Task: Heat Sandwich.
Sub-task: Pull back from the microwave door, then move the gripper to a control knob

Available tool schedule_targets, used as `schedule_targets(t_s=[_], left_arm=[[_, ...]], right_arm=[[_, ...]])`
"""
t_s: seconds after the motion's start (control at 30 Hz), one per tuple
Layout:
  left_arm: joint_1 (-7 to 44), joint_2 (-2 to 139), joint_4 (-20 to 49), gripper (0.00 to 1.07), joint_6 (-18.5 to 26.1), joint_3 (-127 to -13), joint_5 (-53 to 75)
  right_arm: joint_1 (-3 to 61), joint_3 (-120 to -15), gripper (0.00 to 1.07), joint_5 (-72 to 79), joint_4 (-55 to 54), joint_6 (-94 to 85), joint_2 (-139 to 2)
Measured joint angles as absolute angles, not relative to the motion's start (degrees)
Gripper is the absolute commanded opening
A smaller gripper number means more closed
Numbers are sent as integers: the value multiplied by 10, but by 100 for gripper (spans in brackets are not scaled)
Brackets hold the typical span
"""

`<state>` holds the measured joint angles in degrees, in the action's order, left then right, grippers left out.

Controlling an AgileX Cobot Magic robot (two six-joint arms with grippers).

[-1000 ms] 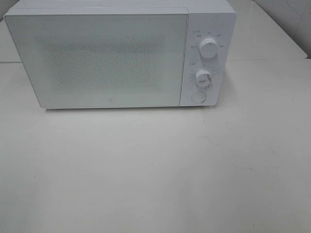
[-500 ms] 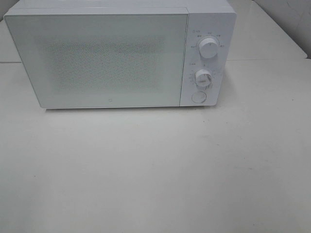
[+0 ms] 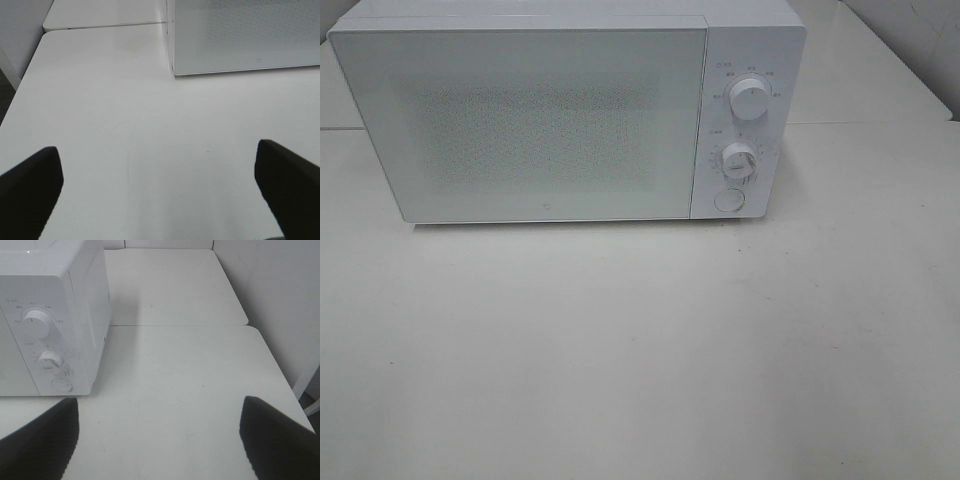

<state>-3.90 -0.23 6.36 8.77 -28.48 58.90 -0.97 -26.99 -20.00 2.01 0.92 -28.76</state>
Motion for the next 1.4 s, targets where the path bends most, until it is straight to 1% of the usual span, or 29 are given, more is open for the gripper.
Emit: schedule_targets(t_s=[0.13, 0.17, 0.3, 0.37, 0.6, 0.63, 0.7, 0.8, 0.93, 0.97, 1.07, 1.1, 1.13, 1.2, 1.23, 1.27, 1.3, 1.33, 1.37, 1.4], left_arm=[[-39, -2, 64, 104, 88, -285, 589], [-39, -2, 64, 104, 88, -285, 589], [-39, -2, 64, 104, 88, -285, 589], [-39, -2, 64, 104, 88, -285, 589], [-39, -2, 64, 104, 88, -285, 589], [-39, -2, 64, 104, 88, -285, 589], [-39, -2, 64, 104, 88, -285, 589], [-39, -2, 64, 104, 88, -285, 589], [-39, -2, 64, 104, 88, -285, 589], [-39, -2, 64, 104, 88, -285, 589], [-39, -2, 64, 104, 88, -285, 589], [-39, -2, 64, 104, 88, -285, 589], [-39, -2, 64, 104, 88, -285, 589], [-39, -2, 64, 104, 88, -285, 589], [-39, -2, 64, 104, 88, -285, 589], [-39, -2, 64, 104, 88, -285, 589], [-39, -2, 64, 104, 88, -285, 589], [-39, -2, 64, 104, 88, -285, 589], [-39, -2, 64, 104, 88, -285, 589], [-39, -2, 64, 104, 88, -285, 589]], right_arm=[[-10, -261, 82, -143, 20, 9, -331], [-10, -253, 81, -105, 20, 9, -359], [-10, -245, 80, -45, 20, 11, -408], [-10, -245, 79, 15, 20, 21, -454], [-10, -244, 77, 114, 20, 30, -547], [-10, -239, 77, 148, 17, 34, -576], [-10, -235, 77, 169, 13, 35, -586], [-10, -211, 77, 257, -18, 34, -623], [-6, -186, 77, 322, -48, 22, -648], [6, -171, 77, 359, -72, 0, -662], [29, -159, 77, 391, -98, -19, -678], [44, -154, 77, 411, -113, -31, -688], [73, -144, 77, 446, -146, -52, -710], [103, -139, 76, 480, -178, -76, -733], [103, -139, 76, 480, -178, -76, -733], [120, -138, 76, 493, -197, -87, -745], [152, -138, 76, 516, -226, -104, -767], [169, -138, 76, 526, -237, -109, -778], [183, -138, 76, 539, -252, -116, -787], [183, -138, 76, 539, -252, -116, -787]])
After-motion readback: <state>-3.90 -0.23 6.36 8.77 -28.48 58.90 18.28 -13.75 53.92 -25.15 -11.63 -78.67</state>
